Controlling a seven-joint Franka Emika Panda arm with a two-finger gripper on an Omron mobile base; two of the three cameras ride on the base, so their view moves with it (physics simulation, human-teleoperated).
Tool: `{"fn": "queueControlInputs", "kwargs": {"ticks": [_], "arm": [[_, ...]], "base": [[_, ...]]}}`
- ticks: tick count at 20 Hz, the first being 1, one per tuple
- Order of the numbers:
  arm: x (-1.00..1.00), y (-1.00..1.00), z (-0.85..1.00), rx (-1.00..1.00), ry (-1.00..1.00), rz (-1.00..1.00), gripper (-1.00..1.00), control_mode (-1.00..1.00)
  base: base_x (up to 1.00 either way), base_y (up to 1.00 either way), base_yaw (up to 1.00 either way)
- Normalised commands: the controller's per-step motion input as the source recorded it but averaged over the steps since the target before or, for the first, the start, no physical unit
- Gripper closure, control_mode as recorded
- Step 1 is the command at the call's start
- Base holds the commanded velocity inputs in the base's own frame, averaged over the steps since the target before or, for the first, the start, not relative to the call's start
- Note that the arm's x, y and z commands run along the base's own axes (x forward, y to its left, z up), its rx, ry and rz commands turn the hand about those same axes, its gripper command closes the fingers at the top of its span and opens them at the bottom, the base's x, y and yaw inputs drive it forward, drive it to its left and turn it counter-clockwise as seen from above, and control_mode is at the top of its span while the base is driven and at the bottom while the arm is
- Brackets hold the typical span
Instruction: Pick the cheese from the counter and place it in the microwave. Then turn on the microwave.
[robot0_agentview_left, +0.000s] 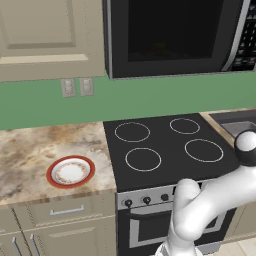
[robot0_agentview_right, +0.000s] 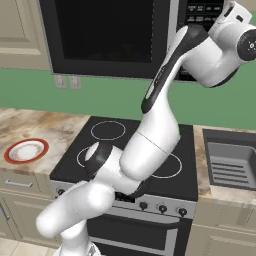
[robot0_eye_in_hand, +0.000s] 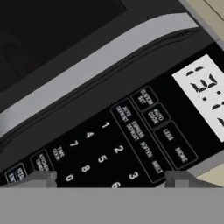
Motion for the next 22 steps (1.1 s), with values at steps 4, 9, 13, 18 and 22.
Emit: {"fn": "queueControlInputs", "kwargs": {"ticks": [4,9,13,18,22], "arm": [[-0.4,0.03,-0.05,0.02,0.0,0.13,-1.0,-1.0],[-0.41,0.12,-0.19,0.0,0.0,0.15,-1.0,-1.0],[-0.42,0.19,-0.31,0.0,-0.01,0.16,-1.0,-1.0],[-0.41,0.16,-0.31,0.02,-0.1,0.14,-1.0,-1.0],[-0.41,0.21,-0.36,0.04,-0.14,0.12,-1.0,-1.0]], "base": [[0.0,0.0,0.0],[0.0,0.0,0.0],[0.0,0.0,0.0],[0.0,0.0,0.0],[0.0,0.0,0.0]]}}
